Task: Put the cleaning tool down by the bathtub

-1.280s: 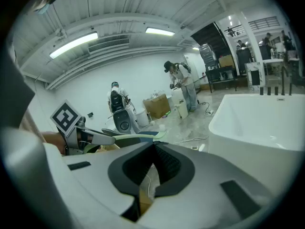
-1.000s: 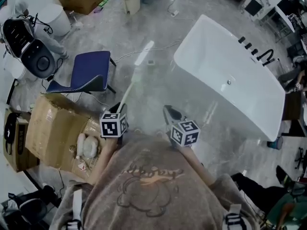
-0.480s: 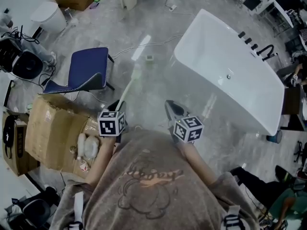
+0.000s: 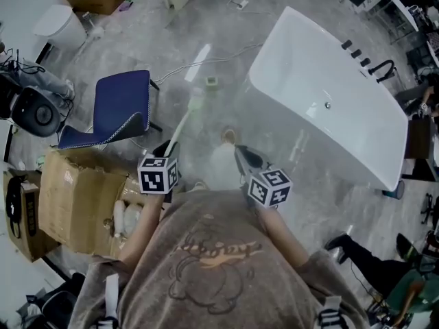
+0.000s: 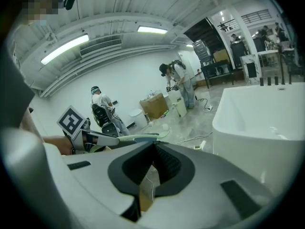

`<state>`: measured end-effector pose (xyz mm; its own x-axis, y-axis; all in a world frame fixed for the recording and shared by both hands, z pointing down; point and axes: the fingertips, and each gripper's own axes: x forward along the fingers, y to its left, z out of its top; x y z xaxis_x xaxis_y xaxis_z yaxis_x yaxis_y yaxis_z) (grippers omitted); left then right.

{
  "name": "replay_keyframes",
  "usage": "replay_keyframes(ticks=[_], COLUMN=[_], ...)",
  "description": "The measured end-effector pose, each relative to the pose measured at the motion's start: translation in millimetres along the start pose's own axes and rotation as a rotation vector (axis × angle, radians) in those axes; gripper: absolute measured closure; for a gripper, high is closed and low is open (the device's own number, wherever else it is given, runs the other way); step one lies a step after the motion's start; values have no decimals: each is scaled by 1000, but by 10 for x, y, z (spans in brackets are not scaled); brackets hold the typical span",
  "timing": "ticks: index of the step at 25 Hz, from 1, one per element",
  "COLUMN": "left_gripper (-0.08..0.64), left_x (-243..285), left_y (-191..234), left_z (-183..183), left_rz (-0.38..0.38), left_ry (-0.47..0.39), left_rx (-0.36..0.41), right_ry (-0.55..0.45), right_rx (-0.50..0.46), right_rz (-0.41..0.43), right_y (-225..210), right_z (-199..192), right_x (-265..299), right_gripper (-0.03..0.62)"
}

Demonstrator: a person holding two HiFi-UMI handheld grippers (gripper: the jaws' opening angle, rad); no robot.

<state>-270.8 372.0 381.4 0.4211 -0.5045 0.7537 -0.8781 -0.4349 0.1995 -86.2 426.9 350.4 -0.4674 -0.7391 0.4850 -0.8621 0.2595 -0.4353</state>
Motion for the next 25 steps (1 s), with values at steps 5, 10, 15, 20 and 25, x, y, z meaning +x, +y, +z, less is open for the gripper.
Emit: replay_keyframes(ticks=[5,10,15,20,25], left_gripper=[462,460,462,460,462], left_x=[348,710,1080,1452,1846], left_y=[86,77,87,15,-25], left_z=[346,719,1146,1545,1916], left_rz=[1,2,5,15,40], left_ry=[5,20,32,31,33], left_rx=[-1,13,-1,-22,-51], right_ry=[-7,2,20,41,56], right_rx=[5,0,-37,-72,-94], right_rz=[6,14,23,29,48], right_y=[-331,-649,-918,-1308,-1714], right_z=[284,631,1093,1480,1796], right_x=[329,669,1020,1265,1517], right_gripper=[592,593,593,592,592])
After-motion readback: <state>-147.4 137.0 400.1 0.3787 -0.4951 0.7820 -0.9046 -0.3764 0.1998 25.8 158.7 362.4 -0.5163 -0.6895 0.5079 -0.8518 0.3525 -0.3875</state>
